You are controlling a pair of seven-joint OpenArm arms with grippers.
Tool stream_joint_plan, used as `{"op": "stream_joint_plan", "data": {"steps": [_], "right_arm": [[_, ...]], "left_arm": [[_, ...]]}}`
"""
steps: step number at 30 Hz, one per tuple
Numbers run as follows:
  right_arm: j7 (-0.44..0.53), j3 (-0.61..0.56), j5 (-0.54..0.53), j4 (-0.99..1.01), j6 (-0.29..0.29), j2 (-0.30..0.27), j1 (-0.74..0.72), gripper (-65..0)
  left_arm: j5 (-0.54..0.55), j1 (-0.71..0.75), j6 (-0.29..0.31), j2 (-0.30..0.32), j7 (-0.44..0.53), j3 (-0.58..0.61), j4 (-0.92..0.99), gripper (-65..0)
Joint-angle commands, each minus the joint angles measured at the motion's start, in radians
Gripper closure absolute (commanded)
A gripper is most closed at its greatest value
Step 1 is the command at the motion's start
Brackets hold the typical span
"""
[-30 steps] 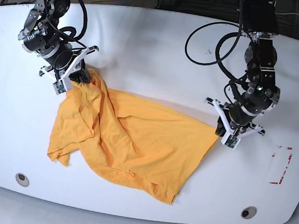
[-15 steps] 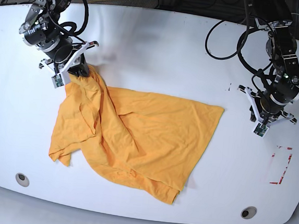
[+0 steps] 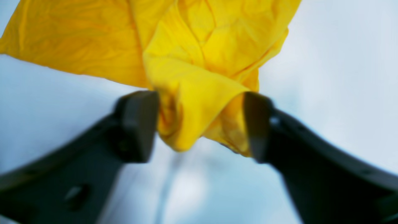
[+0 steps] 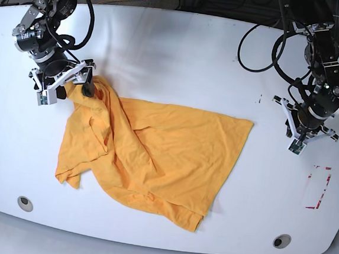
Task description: Layout the t-shirt on the table in an organized manner, then fold the t-shirt properly
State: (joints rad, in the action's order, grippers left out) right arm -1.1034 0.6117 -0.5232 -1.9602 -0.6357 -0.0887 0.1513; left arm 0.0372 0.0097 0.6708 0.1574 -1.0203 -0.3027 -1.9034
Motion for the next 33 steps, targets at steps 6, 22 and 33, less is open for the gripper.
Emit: {"op": "stream_joint_plan", "data": {"steps": [6,22,33], "right_arm": [[0.021,0.066,-0.007,-0.009,0.001,-0.016,-0.069,-64.1],[0.047,0.199,0.084,0.055,-0.011,-0.035,-0.063,-64.2],[0.047,0.215,0.084,0.055,-0.059,-0.033,-0.042,-64.2]], "left_arm": [[0.014,-0.057,-0.004,-0.008,0.019,0.104,-0.015,-4.4],[0.016,-0.138,-0.004,-0.063,0.050,0.152,0.146,-28.8],[0.017,-0.221,-0.027,-0.081,0.111,0.127,0.338,-38.1]]}}
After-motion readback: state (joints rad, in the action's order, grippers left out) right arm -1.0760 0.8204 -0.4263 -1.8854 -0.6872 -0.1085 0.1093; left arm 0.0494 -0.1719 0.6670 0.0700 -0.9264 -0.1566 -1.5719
